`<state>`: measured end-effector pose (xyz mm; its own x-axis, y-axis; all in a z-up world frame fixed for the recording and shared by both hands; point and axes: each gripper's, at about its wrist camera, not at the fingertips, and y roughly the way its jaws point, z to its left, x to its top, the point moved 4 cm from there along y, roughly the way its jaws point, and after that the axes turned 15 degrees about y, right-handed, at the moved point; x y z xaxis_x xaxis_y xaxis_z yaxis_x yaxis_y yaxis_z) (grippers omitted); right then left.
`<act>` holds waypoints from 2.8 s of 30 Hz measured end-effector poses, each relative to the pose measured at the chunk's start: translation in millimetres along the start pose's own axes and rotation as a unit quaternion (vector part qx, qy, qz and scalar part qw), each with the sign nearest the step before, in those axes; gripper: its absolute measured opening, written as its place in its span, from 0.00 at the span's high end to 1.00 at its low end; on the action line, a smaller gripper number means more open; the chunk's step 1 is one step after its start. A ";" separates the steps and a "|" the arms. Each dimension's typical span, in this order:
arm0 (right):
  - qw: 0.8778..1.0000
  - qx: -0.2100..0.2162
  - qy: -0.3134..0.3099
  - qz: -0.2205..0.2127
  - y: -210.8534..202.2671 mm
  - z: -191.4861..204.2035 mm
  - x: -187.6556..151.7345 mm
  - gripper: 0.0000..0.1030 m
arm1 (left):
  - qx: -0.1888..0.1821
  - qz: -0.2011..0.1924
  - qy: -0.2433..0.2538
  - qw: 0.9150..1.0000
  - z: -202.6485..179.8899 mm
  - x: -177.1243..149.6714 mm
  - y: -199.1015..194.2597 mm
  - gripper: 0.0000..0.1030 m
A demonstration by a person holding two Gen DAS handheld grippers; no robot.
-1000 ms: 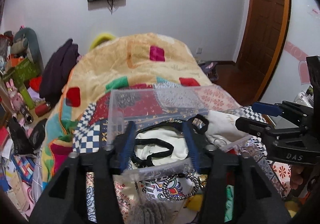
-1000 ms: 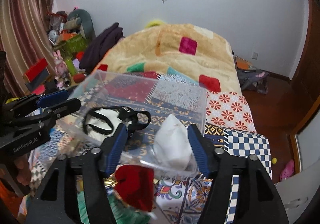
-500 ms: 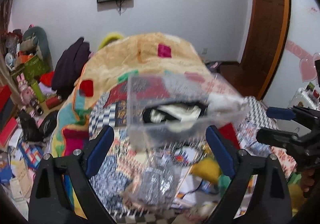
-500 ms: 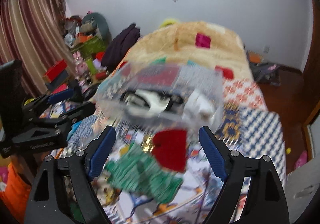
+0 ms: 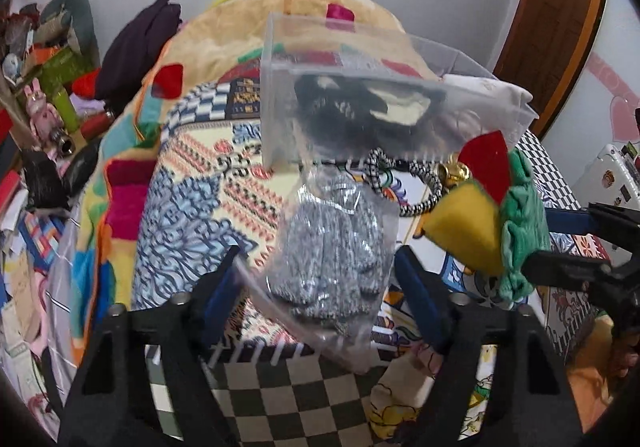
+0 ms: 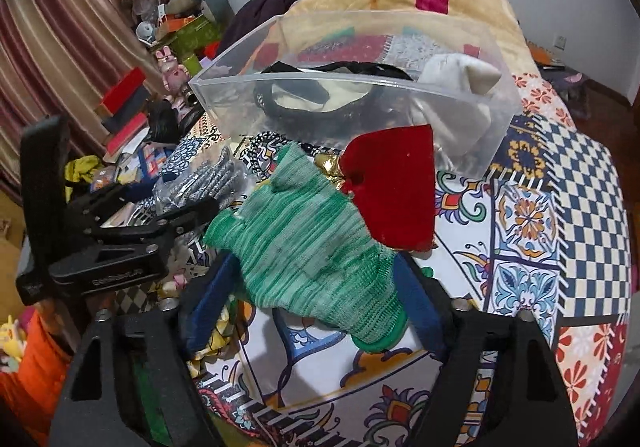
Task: Organize soft objects
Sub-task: 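Grasp the green knit cloth with the right tool while the left tool grasps the bag of scrubbers, then carry both items over the clear box and release them inside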
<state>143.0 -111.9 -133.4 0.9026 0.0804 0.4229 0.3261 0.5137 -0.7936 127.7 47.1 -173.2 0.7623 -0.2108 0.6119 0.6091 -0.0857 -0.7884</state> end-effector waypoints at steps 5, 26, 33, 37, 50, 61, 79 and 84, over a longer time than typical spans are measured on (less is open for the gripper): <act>1.000 0.012 -0.005 0.005 -2.6 1.4 -5.5 0.60 | -0.014 -0.008 0.004 1.000 -4.1 1.4 -3.0 0.49; 0.996 0.024 -0.033 -0.076 -68.7 17.3 4.3 0.84 | -0.015 -0.100 0.006 0.995 -0.4 35.3 -69.5 0.72; 0.996 0.031 -0.054 -0.066 -52.3 26.9 8.3 0.84 | -0.058 -0.120 0.018 0.991 -14.8 55.3 -73.7 0.72; 0.998 0.024 -0.056 -0.034 -26.2 24.3 3.6 0.84 | -0.089 -0.093 0.036 0.991 -33.4 54.0 -47.3 0.72; 0.999 0.005 -0.028 -0.033 -40.4 -2.1 -3.1 0.84 | -0.092 -0.047 0.069 0.992 -52.3 47.7 -3.6 0.72; 0.991 -0.014 -0.030 -0.129 -82.2 4.5 39.2 0.84 | -0.060 -0.116 0.040 0.991 -21.7 68.2 -58.6 0.74; 0.989 -0.056 -0.047 -0.128 -17.6 7.2 104.5 0.84 | -0.023 -0.081 0.035 0.996 19.3 130.4 2.8 0.74; 0.990 -0.070 -0.054 -0.108 -1.0 6.2 100.8 0.84 | -0.026 -0.066 0.045 0.997 11.8 131.7 18.3 0.74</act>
<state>232.0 -99.0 -87.2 0.7748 0.0760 0.6277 0.5510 0.4056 -0.7293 241.9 29.3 -106.2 0.6529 -0.2808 0.7035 0.6883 -0.1676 -0.7058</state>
